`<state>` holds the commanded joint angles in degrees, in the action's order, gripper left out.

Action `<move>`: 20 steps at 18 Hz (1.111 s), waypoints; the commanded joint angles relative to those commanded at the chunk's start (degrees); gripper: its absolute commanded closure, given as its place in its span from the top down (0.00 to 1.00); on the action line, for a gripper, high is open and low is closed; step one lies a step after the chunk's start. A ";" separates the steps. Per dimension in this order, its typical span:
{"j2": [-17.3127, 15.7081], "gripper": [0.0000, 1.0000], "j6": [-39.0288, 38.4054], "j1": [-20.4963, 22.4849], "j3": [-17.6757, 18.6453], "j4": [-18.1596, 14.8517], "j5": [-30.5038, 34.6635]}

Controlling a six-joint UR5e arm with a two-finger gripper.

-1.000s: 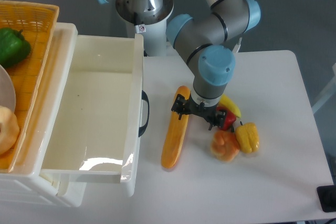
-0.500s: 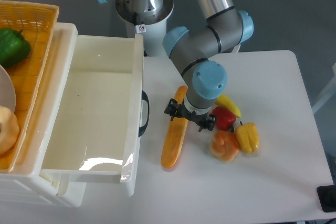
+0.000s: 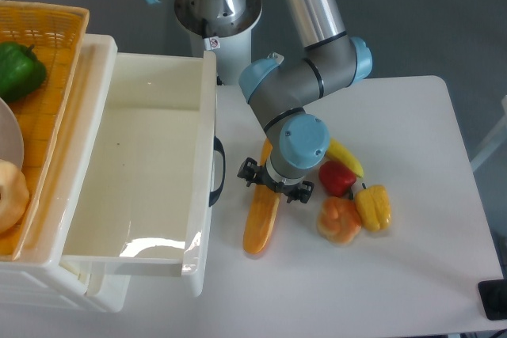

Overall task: Pick up the long bread
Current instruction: 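Move the open gripper over the long yellow bread and lower it, then close the gripper around the middle of the long bread, then lift the grasped bread up off the table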

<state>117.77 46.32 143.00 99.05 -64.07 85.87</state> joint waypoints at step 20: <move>-0.62 0.00 0.52 0.09 -1.05 -0.26 0.35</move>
<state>117.16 46.84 143.09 98.00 -64.34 86.22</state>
